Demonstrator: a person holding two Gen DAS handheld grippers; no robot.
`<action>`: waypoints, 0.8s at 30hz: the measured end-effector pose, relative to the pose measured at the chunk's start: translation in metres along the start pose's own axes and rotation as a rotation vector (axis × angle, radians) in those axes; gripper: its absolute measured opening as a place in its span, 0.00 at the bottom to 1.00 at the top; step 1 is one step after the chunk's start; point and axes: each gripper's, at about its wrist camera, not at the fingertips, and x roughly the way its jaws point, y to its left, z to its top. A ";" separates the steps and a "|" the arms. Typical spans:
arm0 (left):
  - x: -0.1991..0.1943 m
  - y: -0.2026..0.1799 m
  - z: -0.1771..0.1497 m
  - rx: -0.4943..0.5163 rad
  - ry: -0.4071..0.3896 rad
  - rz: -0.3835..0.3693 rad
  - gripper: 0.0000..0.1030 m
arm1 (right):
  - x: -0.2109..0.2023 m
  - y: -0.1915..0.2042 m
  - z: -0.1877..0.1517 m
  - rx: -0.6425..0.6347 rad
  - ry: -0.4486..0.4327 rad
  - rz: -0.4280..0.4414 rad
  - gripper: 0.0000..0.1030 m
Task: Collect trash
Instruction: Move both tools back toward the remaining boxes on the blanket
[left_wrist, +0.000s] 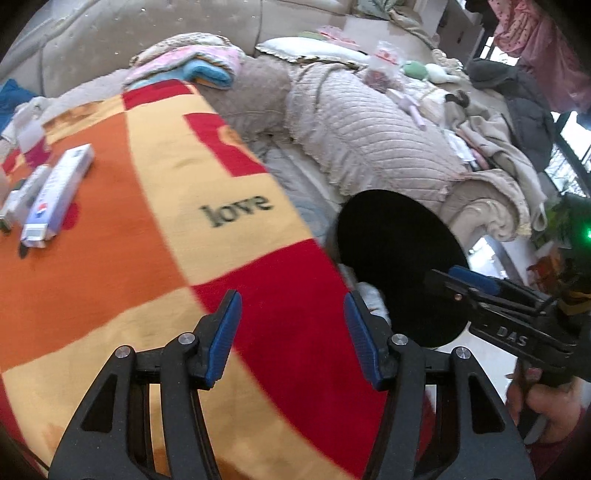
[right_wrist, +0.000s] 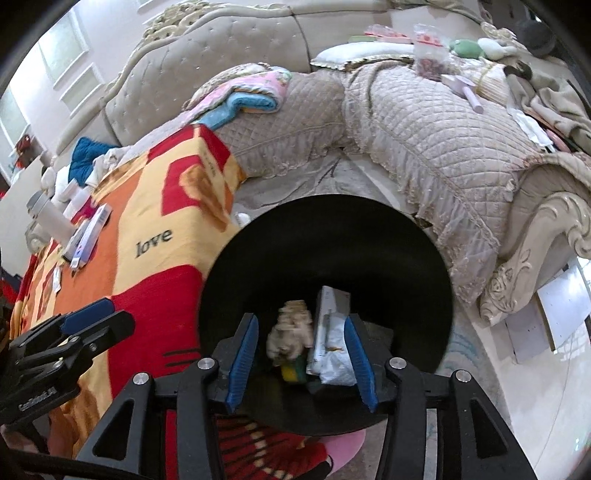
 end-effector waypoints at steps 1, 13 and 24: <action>-0.002 0.004 -0.001 -0.002 -0.003 0.011 0.55 | 0.000 0.005 0.000 -0.008 0.000 0.006 0.54; -0.034 0.097 -0.023 -0.127 -0.011 0.136 0.55 | 0.023 0.087 -0.003 -0.145 0.048 0.087 0.60; -0.074 0.229 -0.044 -0.341 -0.034 0.286 0.55 | 0.061 0.200 0.016 -0.283 0.083 0.205 0.61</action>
